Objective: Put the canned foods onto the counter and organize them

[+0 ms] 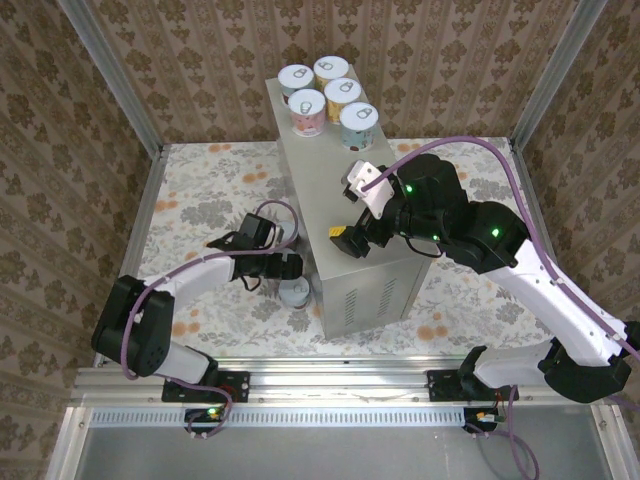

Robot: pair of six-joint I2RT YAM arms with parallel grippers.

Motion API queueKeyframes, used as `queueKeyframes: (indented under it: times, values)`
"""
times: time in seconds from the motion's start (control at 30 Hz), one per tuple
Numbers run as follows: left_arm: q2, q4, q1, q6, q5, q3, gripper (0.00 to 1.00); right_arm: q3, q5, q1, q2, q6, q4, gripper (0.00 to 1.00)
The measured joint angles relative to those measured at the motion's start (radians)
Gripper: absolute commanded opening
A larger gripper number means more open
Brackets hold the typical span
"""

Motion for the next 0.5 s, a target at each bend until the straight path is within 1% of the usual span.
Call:
queueKeyframes:
  times: [0.27,0.43,0.5]
  values:
    - [-0.006,-0.011,0.033,0.008,-0.061,0.0,0.96,-0.004,0.001,0.0,0.0,-0.001,0.003,1.0]
    - [-0.007,-0.011,0.034,0.022,-0.069,0.0,0.91,-0.01,0.003,0.0,0.0,-0.001,0.003,1.0]
    - [-0.008,-0.011,0.034,0.026,-0.069,0.0,0.87,-0.01,0.003,0.0,0.0,-0.001,0.003,1.0]
